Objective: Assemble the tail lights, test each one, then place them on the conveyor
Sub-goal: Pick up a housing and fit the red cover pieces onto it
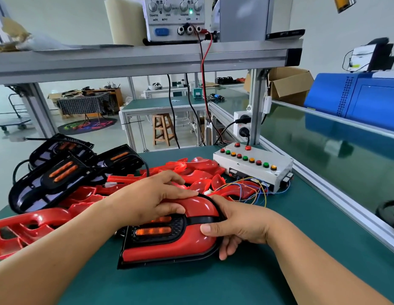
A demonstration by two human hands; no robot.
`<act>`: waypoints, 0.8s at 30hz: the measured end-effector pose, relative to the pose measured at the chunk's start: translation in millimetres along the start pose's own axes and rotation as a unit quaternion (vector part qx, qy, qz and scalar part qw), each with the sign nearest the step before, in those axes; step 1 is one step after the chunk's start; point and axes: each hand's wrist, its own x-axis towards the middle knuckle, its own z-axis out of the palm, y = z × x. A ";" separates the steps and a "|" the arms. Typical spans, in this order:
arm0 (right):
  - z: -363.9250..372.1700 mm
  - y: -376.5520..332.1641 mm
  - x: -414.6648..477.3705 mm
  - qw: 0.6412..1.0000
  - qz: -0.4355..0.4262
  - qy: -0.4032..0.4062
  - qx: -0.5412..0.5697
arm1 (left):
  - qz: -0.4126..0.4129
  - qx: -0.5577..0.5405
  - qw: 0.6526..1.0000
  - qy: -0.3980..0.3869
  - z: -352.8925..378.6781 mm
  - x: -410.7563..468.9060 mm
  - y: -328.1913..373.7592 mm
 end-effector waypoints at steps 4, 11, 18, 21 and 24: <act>4.0 -1.4 3.9 0.999 0.029 0.028 0.022 | -0.007 -0.014 1.000 0.000 4.4 -4.1 -1.1; 6.5 1.6 10.1 0.997 0.035 0.067 0.017 | -0.074 -0.083 0.991 0.079 2.6 -19.0 0.4; 7.3 2.7 9.8 0.996 0.011 0.081 0.031 | -0.229 -0.325 0.906 0.149 16.6 -69.8 -17.6; 8.6 2.1 9.3 0.995 -0.005 0.094 0.030 | -0.227 -0.363 0.886 0.179 22.2 -70.9 -12.6; 9.8 0.7 8.4 0.992 -0.042 0.118 0.020 | -0.234 -0.455 0.824 0.242 26.4 -65.4 -6.2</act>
